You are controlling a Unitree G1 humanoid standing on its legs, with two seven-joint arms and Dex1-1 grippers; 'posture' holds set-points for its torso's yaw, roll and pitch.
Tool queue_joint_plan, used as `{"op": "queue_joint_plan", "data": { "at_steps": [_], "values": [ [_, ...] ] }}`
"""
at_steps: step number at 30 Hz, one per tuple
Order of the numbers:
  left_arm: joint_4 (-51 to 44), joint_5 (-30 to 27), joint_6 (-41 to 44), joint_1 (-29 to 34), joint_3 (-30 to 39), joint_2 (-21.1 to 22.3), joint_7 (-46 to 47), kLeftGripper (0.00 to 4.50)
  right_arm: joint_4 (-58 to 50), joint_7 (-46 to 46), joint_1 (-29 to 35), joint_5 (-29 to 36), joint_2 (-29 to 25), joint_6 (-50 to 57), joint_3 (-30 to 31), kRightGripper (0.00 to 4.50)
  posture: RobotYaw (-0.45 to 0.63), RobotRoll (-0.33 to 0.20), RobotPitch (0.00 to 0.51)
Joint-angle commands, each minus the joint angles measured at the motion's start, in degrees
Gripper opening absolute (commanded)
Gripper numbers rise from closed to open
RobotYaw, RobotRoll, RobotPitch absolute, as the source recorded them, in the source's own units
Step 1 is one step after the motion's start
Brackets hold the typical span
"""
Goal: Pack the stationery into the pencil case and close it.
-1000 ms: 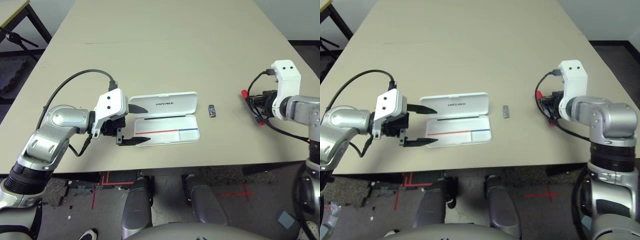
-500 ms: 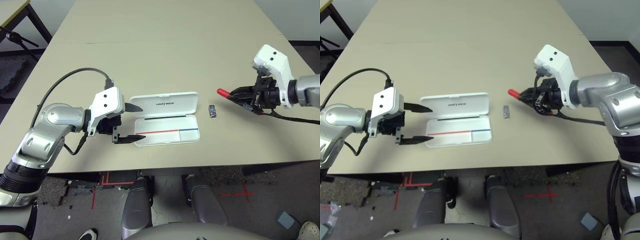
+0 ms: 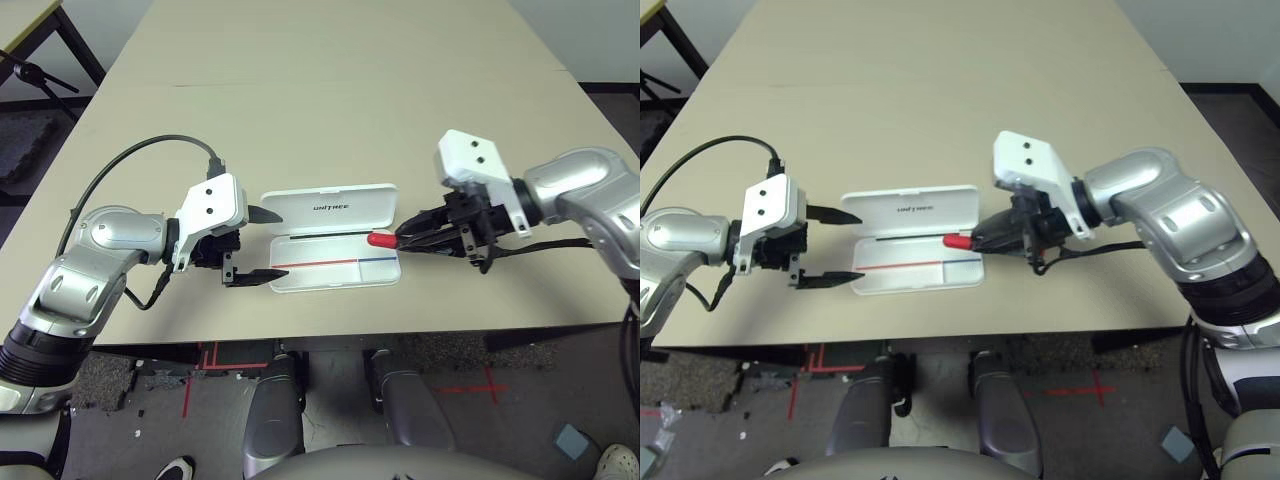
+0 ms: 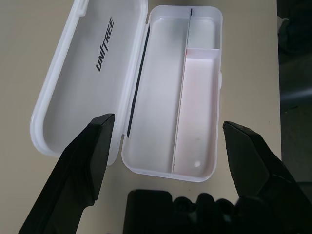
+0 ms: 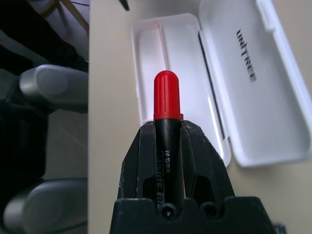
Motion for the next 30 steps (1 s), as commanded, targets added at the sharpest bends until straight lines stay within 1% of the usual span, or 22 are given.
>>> {"op": "queue_joint_plan", "data": {
  "at_steps": [1,5,12,15,21,26,30],
  "values": [
    [-0.17,1.30,-0.23,0.23,-1.08,-0.08,0.18,4.50,-0.41,-1.58,-0.87,-2.87,1.72,-1.30,3.08,0.45,-0.07,0.000,0.201],
    [-0.01,1.88,-0.41,0.35,-1.31,-0.35,0.26,4.50,0.38,-2.73,-2.72,-6.15,4.69,-2.96,6.05,0.45,-0.07,0.000,0.200],
    [-0.22,2.42,-0.32,0.82,-1.34,-0.60,0.62,4.50,0.48,-5.04,-4.58,-9.57,11.26,-4.86,9.57,0.45,-0.06,0.000,0.200],
    [-0.51,2.45,-0.27,1.26,-1.13,-0.54,0.78,4.50,1.41,-6.25,-3.89,-12.51,13.03,-8.07,11.43,0.45,-0.06,0.000,0.200],
    [-0.88,3.00,-0.39,1.58,-1.10,-0.46,1.26,4.50,5.52,-9.73,-2.71,-18.15,16.93,-17.12,12.80,0.45,-0.05,0.000,0.195],
    [-1.30,3.25,-0.35,1.69,-1.11,-0.63,1.68,4.50,8.21,-9.74,-1.69,-20.51,18.55,-20.39,13.15,0.45,-0.04,0.000,0.190],
    [-1.71,3.26,-0.18,2.16,-0.86,-0.58,2.05,4.50,10.13,-8.73,-1.05,-21.68,18.75,-21.30,13.69,0.45,-0.03,0.000,0.188]
  ]
}}
